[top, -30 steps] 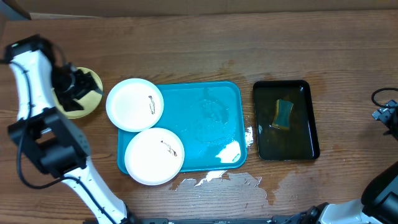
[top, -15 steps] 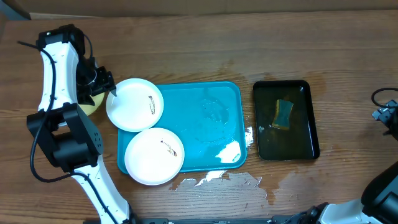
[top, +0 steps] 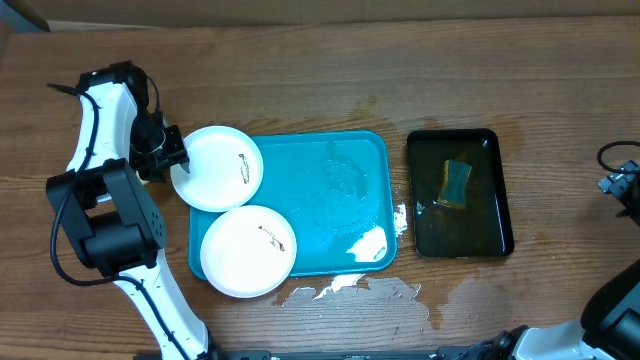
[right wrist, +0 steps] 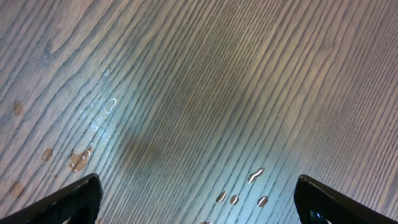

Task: Clean dirty plates on tray and stack at the side
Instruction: 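Reach the left gripper to the upper white plate and grip its rim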

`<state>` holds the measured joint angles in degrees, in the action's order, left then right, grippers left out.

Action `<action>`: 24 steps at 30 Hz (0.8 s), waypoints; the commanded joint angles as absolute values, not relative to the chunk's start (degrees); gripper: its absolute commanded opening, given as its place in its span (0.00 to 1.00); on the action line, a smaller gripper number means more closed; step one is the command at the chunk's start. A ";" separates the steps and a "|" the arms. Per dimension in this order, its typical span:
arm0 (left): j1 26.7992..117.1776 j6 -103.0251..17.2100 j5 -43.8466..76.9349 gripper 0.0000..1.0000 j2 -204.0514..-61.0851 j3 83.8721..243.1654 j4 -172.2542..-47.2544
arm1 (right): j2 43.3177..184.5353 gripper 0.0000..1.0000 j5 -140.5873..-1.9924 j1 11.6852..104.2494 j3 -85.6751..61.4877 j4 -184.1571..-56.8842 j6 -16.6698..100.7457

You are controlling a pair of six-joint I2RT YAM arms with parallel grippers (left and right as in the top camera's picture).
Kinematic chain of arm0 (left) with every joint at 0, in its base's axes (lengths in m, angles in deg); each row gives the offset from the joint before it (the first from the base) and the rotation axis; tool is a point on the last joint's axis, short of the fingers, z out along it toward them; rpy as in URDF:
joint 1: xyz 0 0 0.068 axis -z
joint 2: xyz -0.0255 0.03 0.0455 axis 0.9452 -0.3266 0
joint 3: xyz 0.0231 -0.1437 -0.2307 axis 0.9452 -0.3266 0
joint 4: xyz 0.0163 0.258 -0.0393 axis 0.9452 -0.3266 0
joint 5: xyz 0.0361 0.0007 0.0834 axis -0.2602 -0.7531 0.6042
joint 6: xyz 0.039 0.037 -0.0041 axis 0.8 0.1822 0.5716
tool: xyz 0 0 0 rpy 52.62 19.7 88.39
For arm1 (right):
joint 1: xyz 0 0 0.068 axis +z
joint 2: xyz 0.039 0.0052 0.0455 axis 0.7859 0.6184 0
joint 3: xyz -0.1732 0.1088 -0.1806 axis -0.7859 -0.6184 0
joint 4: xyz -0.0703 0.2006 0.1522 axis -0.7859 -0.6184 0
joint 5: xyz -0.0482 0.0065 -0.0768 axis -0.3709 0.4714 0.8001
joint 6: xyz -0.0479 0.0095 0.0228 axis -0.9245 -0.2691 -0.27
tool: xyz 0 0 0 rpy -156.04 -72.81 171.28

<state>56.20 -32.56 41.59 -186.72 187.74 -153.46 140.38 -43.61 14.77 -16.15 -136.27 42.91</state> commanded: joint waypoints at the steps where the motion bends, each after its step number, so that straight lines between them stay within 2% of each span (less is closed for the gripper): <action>1: 56.66 -31.92 33.90 0.50 -186.68 187.17 -153.04 | 139.27 1.00 -43.63 14.81 -15.01 -135.96 43.17; 5: 58.01 -31.92 29.16 0.45 -186.68 187.17 -152.82 | 139.27 1.00 -43.63 14.81 -15.01 -135.96 43.17; 14: 65.79 -32.19 29.26 0.53 -186.70 187.12 -150.40 | 139.27 1.00 -43.63 14.81 -15.01 -135.96 43.17; 19: 69.92 -32.14 32.17 0.52 -186.70 187.85 -149.44 | 139.27 1.00 -43.63 14.81 -15.01 -135.96 43.17; 24: 68.48 -32.16 33.24 0.47 -186.59 195.71 -155.86 | 139.27 1.00 -43.63 14.81 -15.01 -135.96 43.17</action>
